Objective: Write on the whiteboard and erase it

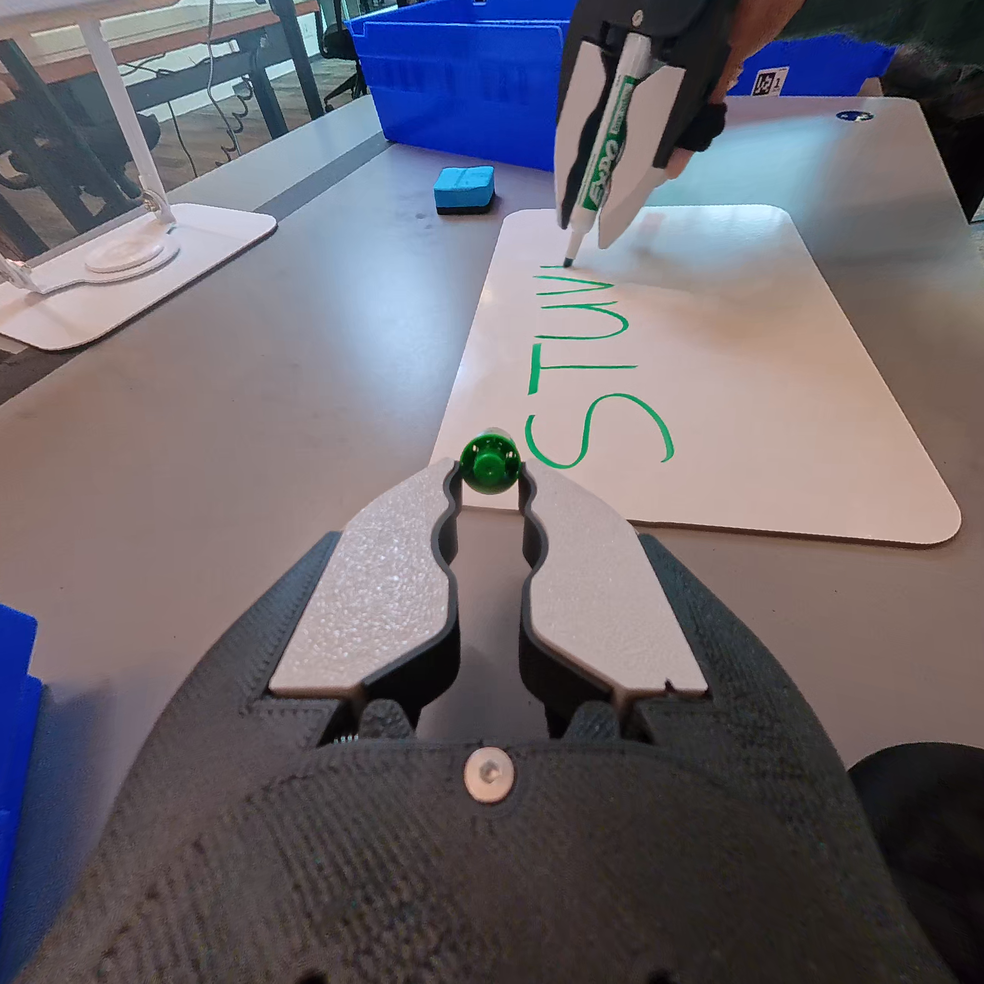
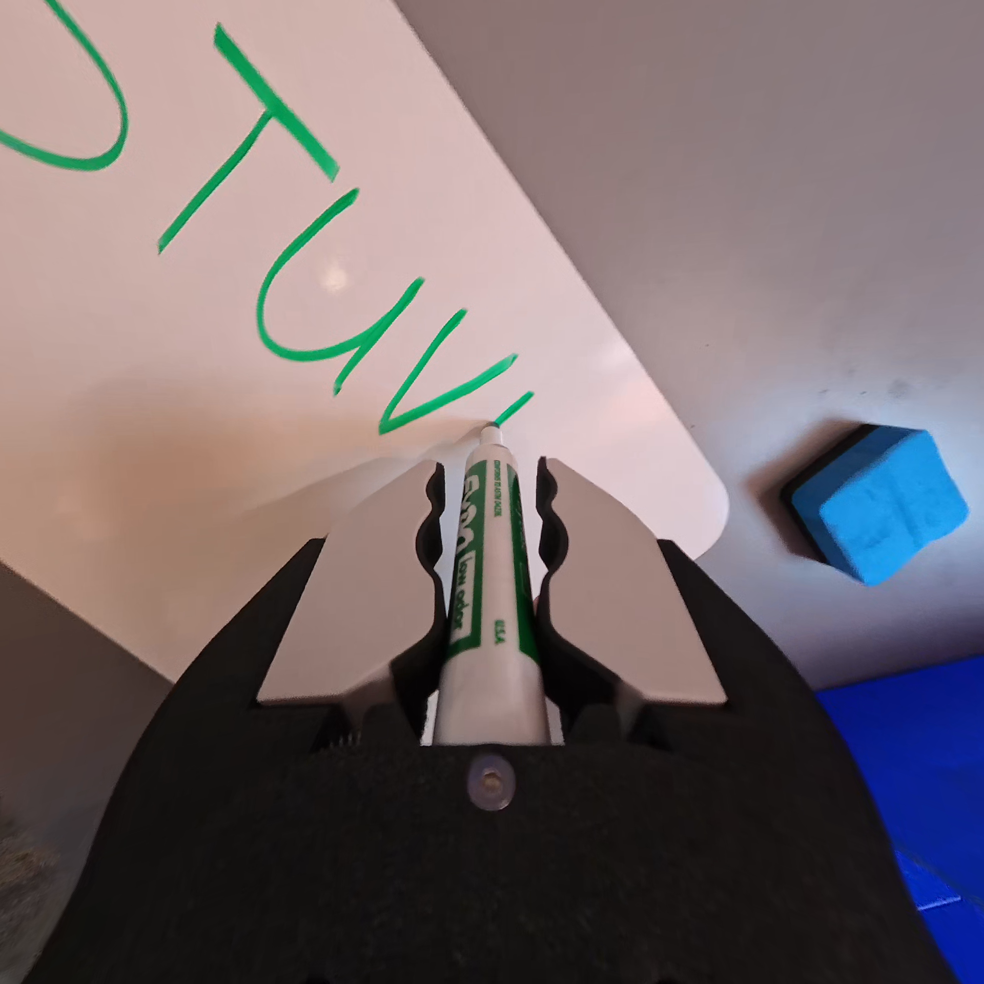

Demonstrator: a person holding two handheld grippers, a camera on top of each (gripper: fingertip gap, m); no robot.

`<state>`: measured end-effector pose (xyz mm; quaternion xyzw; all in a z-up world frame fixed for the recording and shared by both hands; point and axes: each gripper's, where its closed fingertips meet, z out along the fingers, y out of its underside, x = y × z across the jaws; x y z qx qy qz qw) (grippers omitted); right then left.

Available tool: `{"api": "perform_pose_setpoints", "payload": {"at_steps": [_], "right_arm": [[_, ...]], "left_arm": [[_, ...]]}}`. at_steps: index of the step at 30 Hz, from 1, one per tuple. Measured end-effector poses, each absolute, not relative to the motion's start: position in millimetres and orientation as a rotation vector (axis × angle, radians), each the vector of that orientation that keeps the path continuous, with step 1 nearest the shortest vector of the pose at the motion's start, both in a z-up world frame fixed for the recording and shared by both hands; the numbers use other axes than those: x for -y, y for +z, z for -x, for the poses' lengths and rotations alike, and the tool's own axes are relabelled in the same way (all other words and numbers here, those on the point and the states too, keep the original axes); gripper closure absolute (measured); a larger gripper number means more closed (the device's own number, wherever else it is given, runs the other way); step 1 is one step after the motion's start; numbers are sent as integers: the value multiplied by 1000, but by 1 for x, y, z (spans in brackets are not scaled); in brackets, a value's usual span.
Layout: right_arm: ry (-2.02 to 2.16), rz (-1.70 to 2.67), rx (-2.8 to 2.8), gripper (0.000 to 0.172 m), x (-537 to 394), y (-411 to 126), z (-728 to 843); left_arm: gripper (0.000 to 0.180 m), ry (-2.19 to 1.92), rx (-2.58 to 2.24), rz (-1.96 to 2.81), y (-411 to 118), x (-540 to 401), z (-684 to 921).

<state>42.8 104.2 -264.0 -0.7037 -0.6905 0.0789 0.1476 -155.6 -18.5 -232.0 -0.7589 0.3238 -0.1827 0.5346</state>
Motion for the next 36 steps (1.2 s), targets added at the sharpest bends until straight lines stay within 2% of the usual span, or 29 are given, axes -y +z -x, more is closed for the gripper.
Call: {"api": "perform_pose_setpoints", "payload": {"at_steps": [7, 17, 28, 36], "right_arm": [[190, 2026, 2013, 137, -86, -264, -65], [148, 2015, 1965, 137, -123, -264, -46], [108, 2043, 2025, 137, -95, -263, -79], [74, 2021, 1983, 137, -132, -264, -57]], "left_arm": [[161, -435, -771, 1809, -232, 18, 155], [160, -438, -759, 1810, -231, 18, 157], [160, -431, -770, 1809, -232, 18, 155], [160, -436, -763, 1811, -232, 18, 157]]}}
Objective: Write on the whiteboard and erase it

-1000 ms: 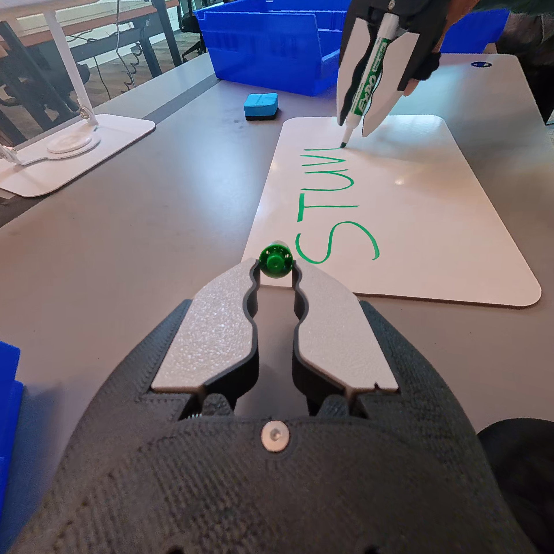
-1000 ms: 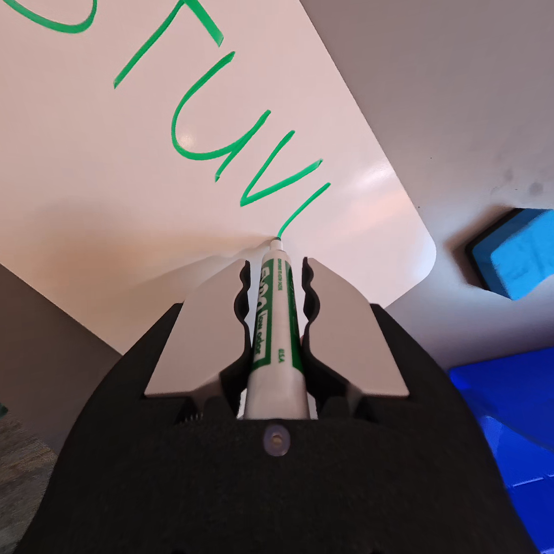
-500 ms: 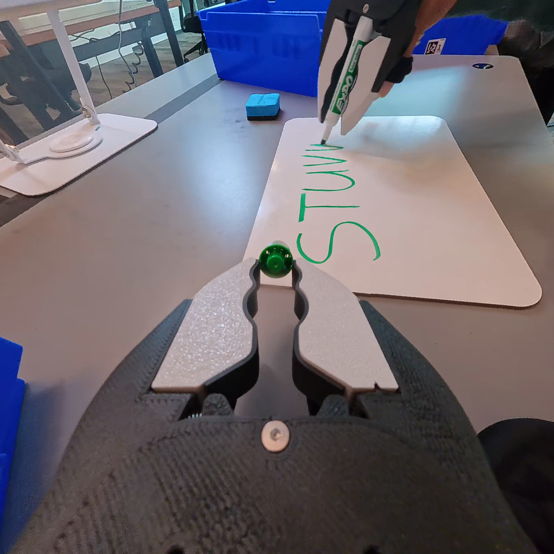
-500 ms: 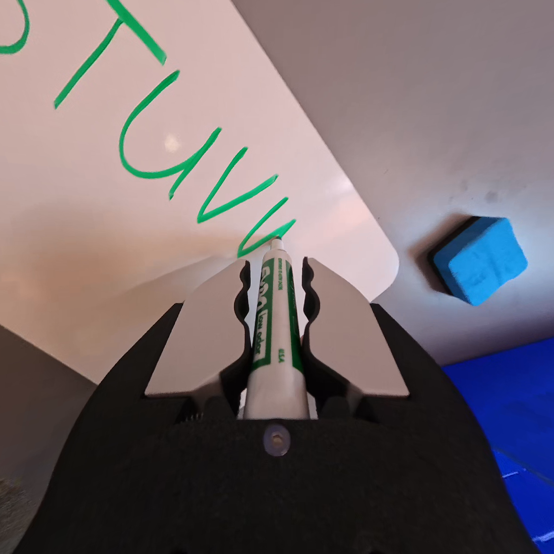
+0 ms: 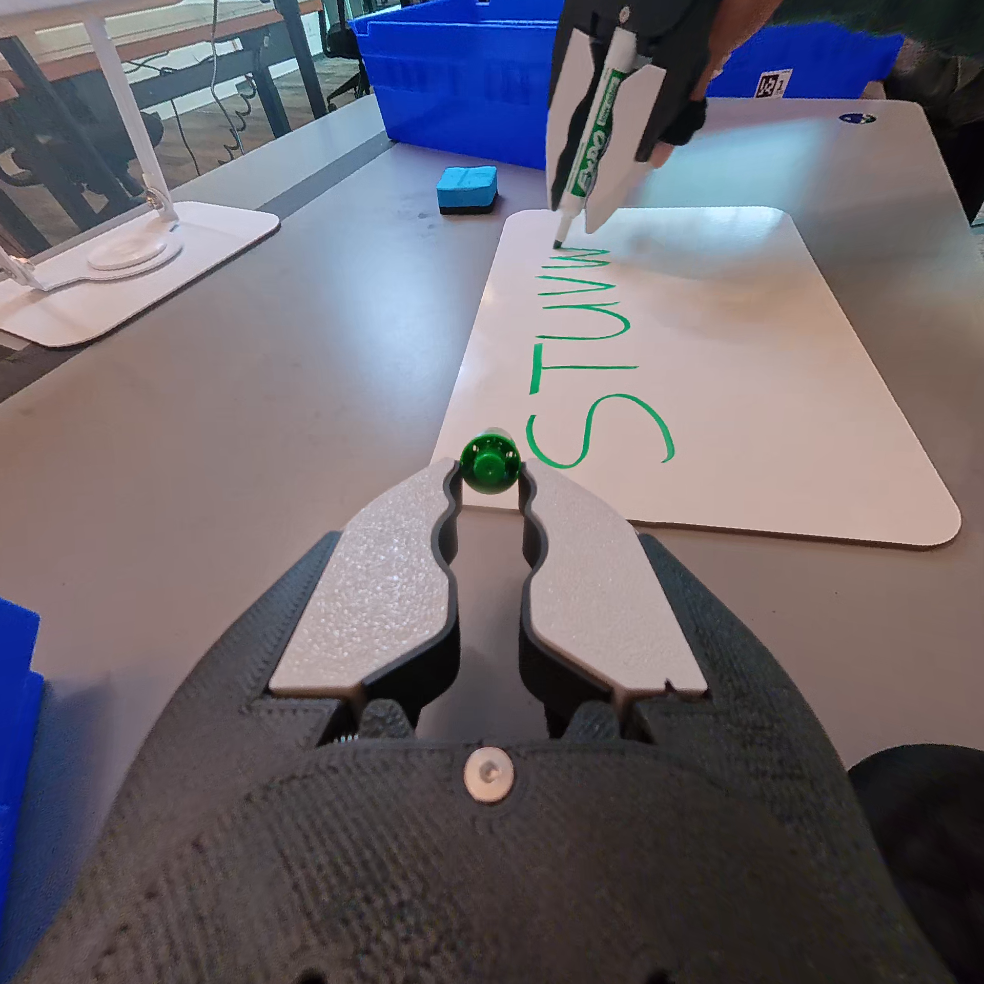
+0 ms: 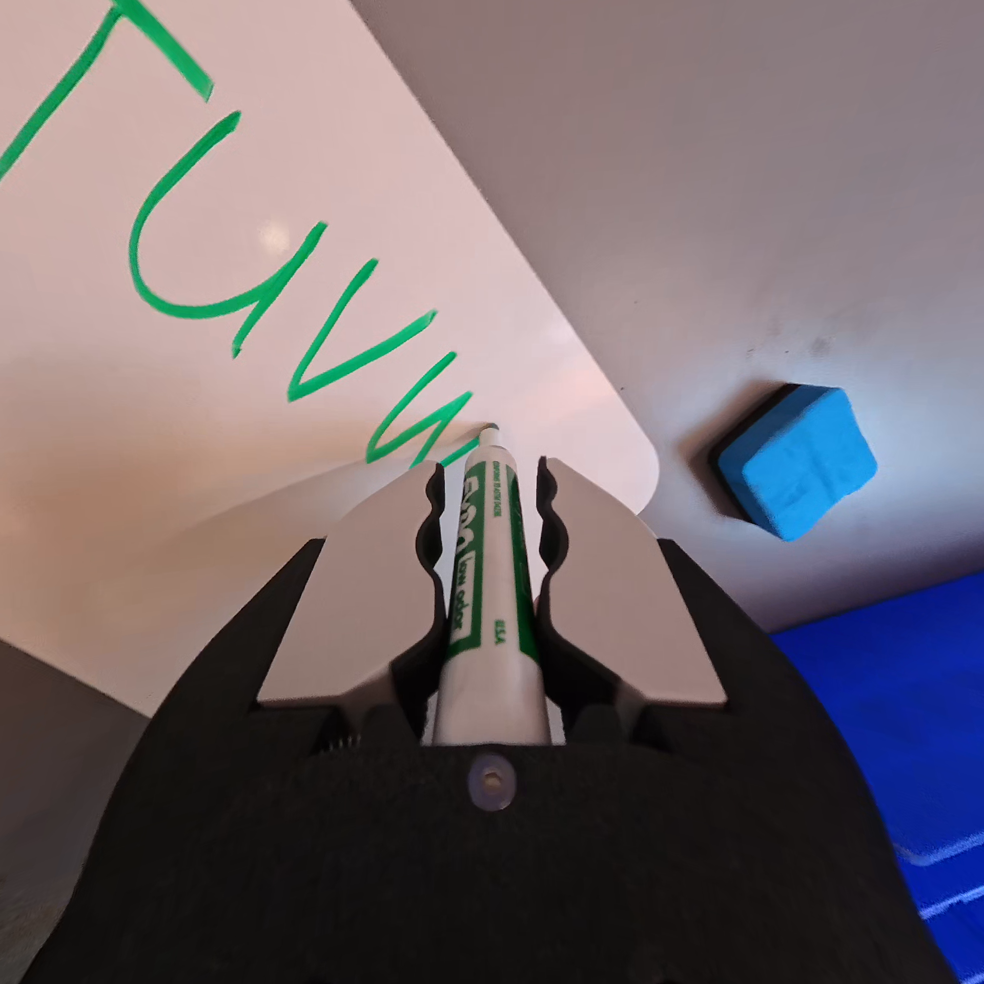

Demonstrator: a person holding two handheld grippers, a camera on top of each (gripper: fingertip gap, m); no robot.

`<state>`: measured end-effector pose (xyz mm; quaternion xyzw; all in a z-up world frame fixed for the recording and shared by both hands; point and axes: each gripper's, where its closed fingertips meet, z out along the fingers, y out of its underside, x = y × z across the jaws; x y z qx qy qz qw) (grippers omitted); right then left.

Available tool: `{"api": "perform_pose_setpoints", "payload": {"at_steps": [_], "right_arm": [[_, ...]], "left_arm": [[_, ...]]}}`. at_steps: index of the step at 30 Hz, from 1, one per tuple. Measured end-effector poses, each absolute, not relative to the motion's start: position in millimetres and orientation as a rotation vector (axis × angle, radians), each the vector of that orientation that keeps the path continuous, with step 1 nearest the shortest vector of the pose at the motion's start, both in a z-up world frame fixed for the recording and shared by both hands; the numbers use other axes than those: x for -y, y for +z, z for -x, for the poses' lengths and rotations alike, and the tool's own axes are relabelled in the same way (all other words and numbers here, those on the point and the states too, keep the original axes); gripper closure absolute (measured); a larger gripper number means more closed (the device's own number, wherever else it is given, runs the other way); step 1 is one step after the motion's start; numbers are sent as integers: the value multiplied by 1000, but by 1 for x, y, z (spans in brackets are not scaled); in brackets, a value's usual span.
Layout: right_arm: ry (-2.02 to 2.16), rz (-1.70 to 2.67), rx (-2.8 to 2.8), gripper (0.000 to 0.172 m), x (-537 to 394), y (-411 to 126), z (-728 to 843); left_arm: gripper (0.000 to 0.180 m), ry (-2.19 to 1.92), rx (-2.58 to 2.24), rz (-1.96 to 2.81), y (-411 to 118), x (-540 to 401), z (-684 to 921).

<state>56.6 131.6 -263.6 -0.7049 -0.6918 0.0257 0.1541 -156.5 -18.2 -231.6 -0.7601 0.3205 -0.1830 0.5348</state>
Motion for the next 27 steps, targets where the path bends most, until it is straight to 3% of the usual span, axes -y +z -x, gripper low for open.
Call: {"api": "perform_pose_setpoints", "payload": {"at_steps": [27], "right_arm": [[170, 2049, 1888, 137, -139, -264, -63]], "left_arm": [[160, -437, -765, 1811, -232, 19, 156]]}}
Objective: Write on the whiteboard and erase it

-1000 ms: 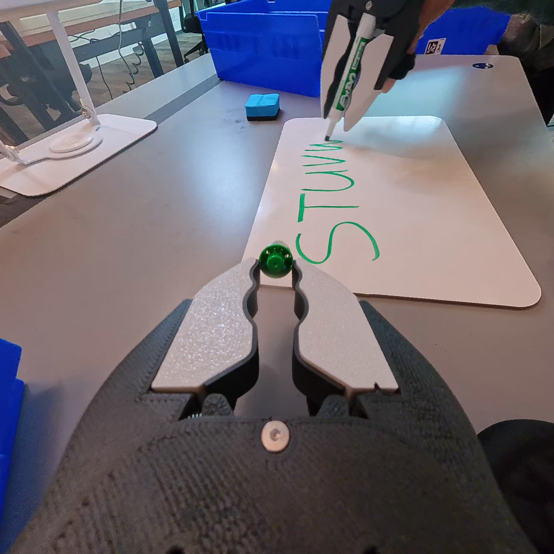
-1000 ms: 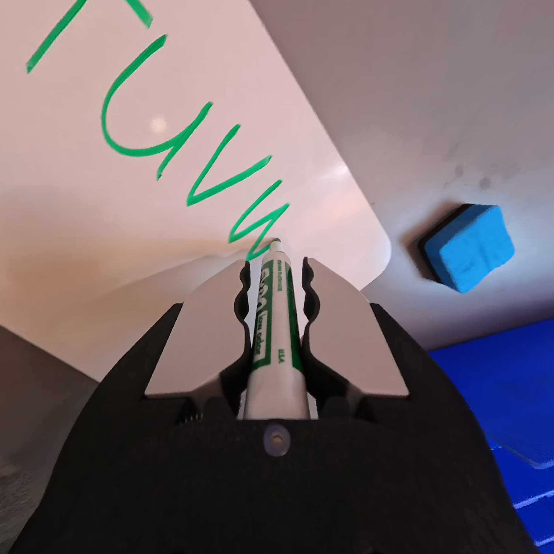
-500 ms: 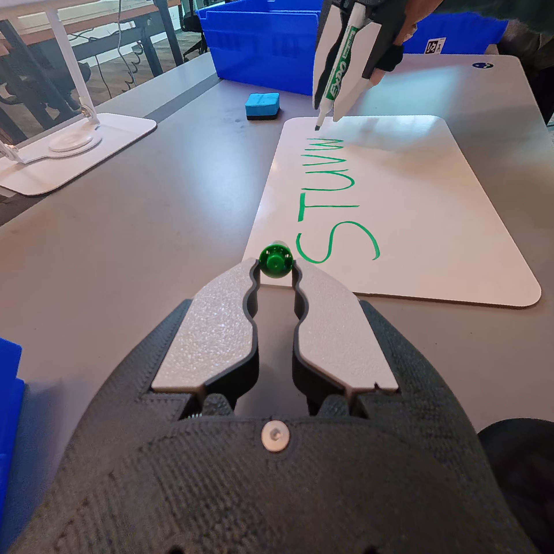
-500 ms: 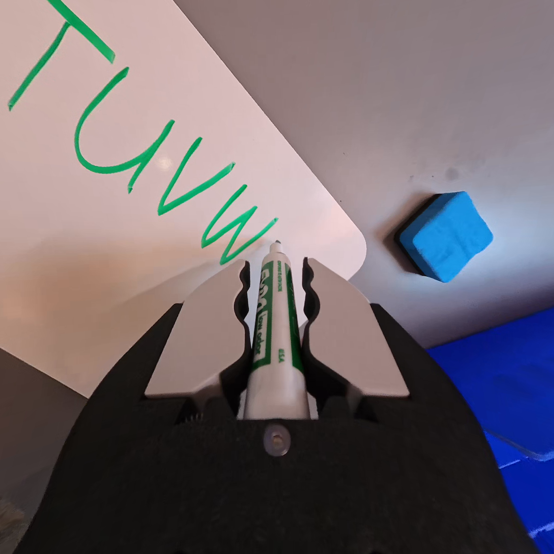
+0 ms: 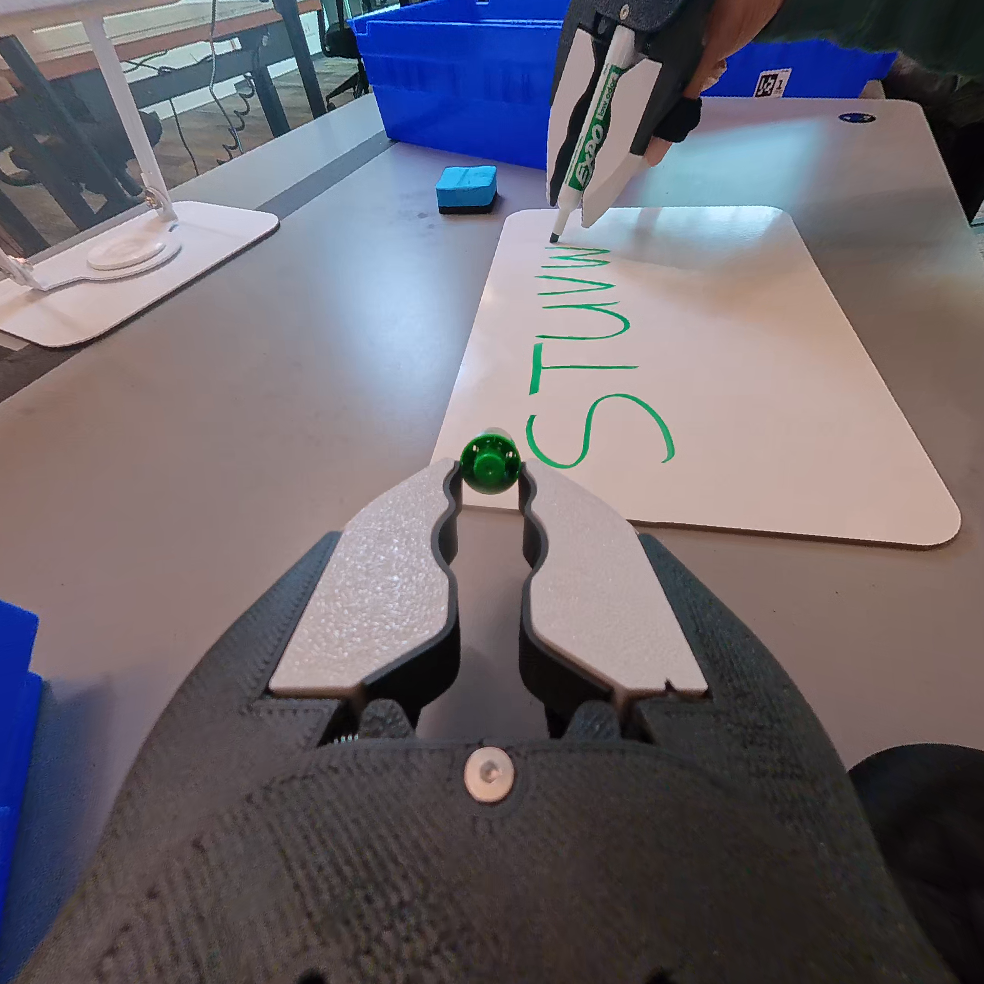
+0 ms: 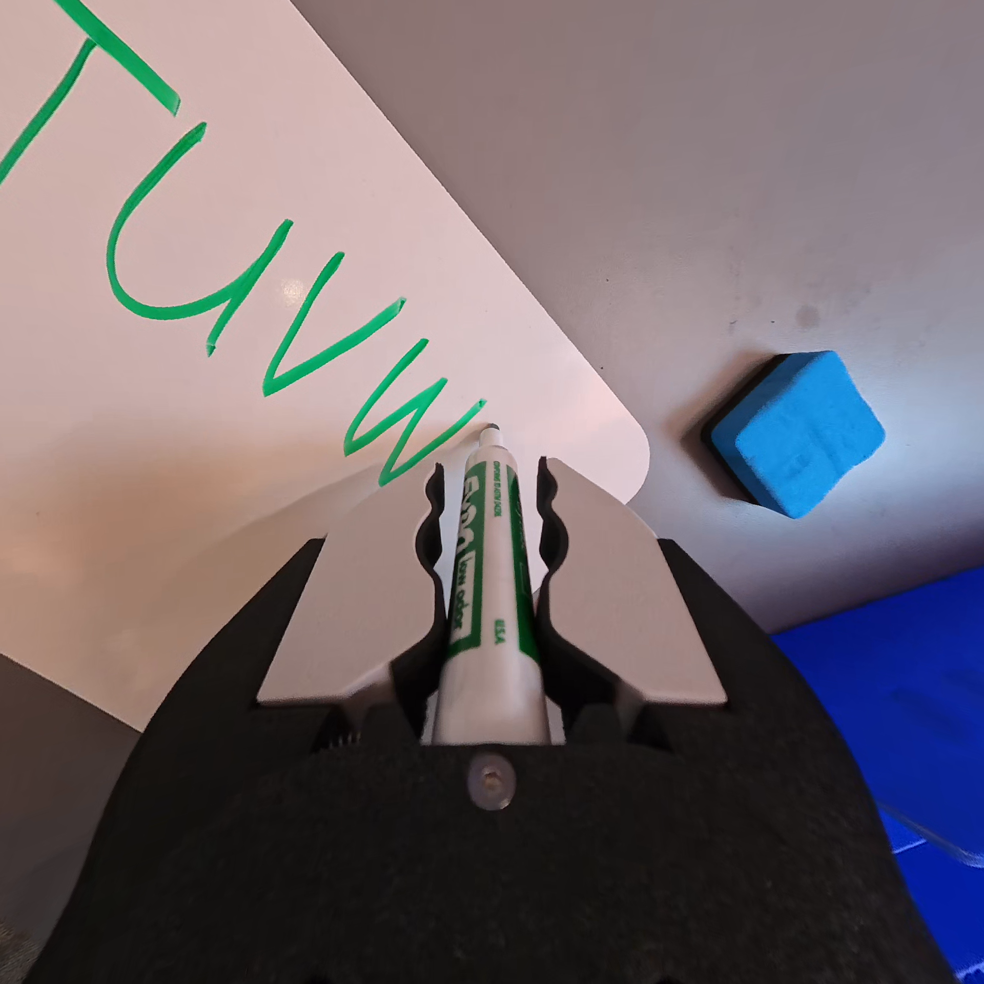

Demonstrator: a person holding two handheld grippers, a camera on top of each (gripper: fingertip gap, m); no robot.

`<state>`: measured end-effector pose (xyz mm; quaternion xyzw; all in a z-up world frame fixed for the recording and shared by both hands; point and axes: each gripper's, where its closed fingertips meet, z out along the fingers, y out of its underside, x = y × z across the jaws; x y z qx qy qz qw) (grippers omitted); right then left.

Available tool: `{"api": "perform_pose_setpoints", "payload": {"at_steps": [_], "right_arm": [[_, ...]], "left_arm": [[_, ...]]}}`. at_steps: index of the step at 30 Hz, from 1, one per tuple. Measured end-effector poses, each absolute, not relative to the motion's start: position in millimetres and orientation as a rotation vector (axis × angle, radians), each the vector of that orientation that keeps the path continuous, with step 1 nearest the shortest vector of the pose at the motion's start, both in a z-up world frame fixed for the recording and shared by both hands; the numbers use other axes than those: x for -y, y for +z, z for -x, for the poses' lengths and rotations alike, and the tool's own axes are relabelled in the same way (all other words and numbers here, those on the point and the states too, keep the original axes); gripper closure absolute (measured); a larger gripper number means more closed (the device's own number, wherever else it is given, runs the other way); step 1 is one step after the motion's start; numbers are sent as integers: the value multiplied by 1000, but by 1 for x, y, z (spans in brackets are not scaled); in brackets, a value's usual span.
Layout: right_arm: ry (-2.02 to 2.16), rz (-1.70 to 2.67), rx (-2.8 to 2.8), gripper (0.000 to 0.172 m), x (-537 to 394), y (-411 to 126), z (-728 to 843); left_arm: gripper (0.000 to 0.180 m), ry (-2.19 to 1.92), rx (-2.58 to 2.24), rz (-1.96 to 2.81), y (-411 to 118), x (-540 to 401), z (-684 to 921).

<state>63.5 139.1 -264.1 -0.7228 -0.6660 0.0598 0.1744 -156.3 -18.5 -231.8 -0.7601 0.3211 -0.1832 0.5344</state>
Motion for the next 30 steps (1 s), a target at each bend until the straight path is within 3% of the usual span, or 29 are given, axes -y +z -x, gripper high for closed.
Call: {"api": "perform_pose_setpoints", "payload": {"at_steps": [30], "right_arm": [[102, 2098, 1919, 137, -119, -264, -105]], "left_arm": [[161, -429, -769, 1814, -233, 19, 156]]}}
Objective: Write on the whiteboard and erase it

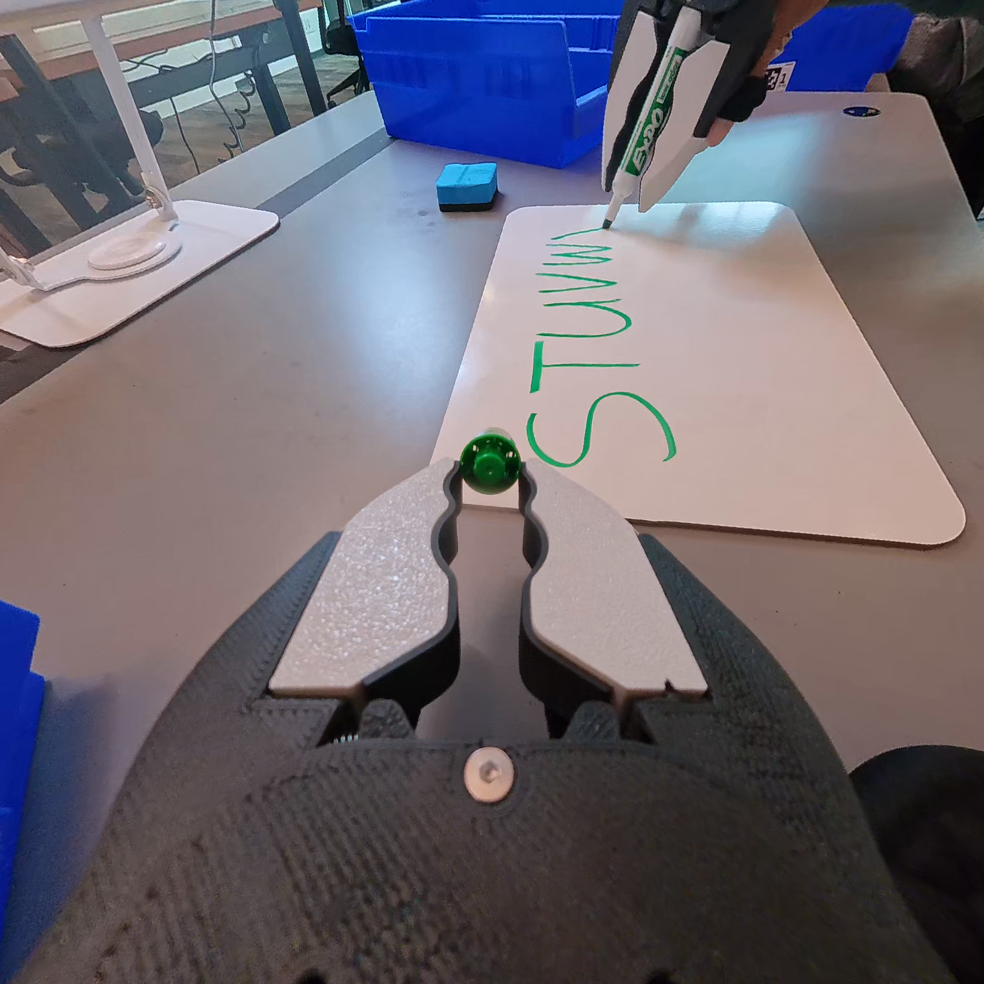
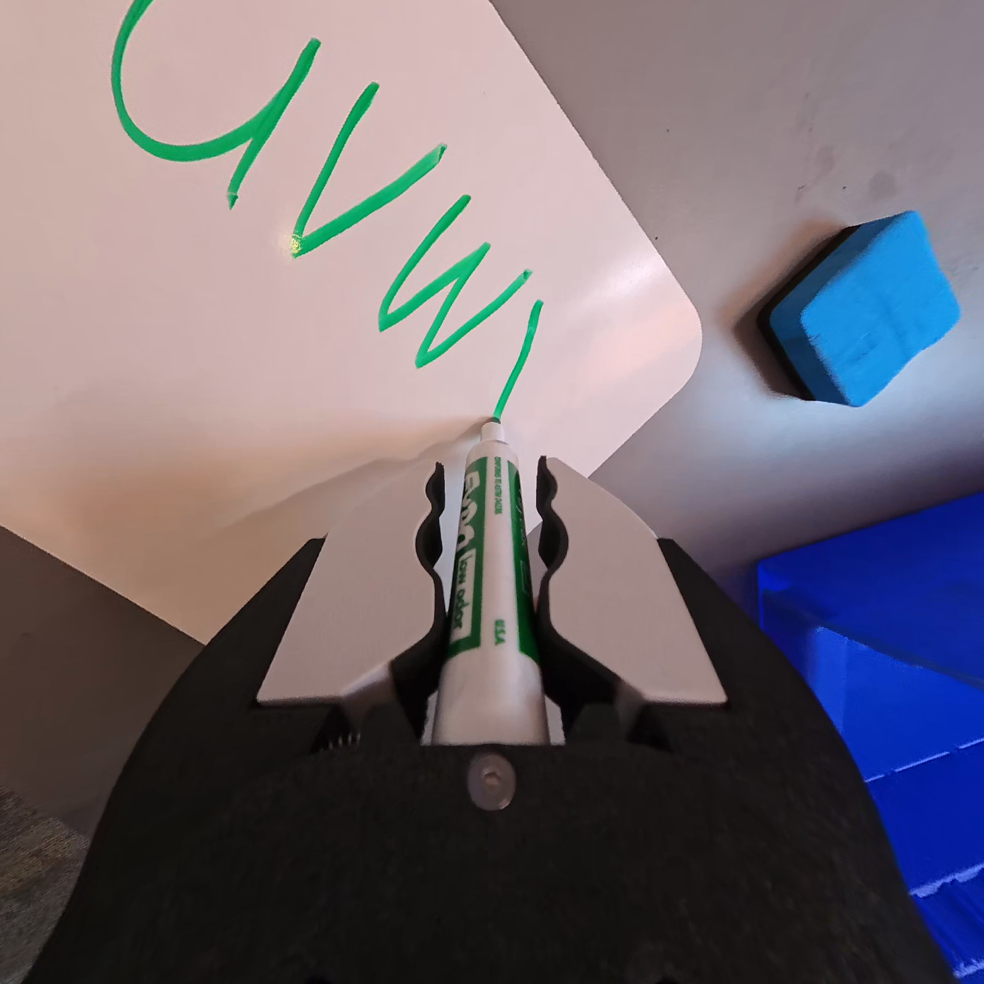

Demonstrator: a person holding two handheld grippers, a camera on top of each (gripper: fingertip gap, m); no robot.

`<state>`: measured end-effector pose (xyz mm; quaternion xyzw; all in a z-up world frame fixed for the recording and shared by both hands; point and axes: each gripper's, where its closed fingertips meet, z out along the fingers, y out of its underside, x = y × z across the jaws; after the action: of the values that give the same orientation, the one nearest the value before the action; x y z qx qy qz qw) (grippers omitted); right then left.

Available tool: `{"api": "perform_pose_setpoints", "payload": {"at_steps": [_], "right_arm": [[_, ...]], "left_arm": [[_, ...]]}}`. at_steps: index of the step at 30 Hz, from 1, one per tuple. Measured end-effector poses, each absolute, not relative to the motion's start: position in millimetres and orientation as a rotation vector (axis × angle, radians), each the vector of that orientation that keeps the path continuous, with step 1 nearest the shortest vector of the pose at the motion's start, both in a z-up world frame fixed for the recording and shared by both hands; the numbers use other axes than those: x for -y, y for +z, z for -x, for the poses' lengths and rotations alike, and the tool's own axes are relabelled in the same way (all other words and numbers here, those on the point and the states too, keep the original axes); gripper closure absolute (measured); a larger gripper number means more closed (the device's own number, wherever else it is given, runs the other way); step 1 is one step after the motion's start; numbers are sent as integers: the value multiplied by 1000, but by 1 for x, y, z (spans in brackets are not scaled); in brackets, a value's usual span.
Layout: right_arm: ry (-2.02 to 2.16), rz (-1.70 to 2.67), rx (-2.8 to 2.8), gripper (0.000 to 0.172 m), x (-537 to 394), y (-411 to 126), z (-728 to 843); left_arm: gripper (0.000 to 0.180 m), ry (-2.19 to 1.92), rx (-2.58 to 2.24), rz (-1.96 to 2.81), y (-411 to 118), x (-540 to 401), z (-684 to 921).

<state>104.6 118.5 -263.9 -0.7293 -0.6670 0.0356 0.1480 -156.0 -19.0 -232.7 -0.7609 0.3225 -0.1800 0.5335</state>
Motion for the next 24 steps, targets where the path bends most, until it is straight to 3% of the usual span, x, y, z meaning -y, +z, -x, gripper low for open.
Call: {"api": "perform_pose_setpoints", "payload": {"at_steps": [16, 24], "right_arm": [[115, 2111, 1798, 137, -158, -263, -94], [161, 2086, 1914, 137, -121, -264, -85]], "left_arm": [[161, -437, -762, 1813, -232, 19, 156], [160, -434, -767, 1812, -232, 19, 156]]}}
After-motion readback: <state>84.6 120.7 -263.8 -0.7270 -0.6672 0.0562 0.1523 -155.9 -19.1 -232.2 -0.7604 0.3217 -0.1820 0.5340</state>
